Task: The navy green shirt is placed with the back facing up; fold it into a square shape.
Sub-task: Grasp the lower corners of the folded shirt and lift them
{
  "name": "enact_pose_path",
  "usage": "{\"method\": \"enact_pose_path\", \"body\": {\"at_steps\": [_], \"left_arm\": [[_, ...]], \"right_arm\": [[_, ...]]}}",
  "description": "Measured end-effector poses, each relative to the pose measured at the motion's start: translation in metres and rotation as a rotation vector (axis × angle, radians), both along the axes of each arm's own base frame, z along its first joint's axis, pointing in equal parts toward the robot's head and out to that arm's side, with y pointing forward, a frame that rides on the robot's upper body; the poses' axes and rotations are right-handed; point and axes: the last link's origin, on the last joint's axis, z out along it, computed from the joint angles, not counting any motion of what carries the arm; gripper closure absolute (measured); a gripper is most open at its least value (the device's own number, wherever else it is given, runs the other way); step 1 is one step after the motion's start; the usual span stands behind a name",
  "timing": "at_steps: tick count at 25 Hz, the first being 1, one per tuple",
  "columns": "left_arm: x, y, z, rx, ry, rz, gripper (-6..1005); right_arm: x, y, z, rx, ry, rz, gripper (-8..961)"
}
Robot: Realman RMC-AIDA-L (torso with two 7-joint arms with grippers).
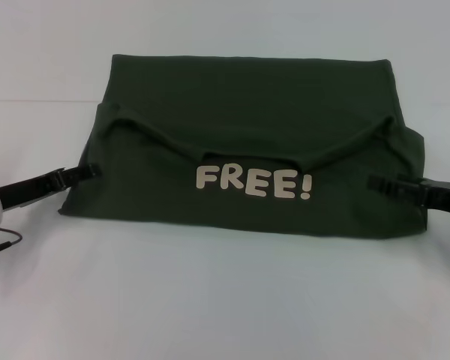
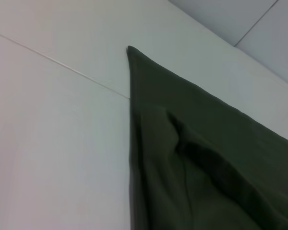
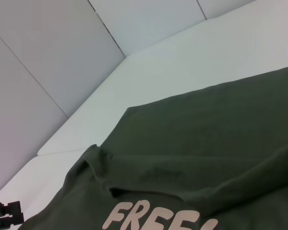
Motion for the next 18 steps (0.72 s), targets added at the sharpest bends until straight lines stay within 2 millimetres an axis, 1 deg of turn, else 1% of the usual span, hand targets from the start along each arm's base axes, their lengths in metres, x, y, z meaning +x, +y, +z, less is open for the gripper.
{"method": "enact_pose_path", "body": {"at_steps": [18], "left_arm": [[0.0002, -0.0029, -0.0065, -0.012, 0.008, -0.009, 69]], "right_arm": [[-0.0026, -0.0003, -0.0043, -0.014, -0.003, 0.008, 8]]}}
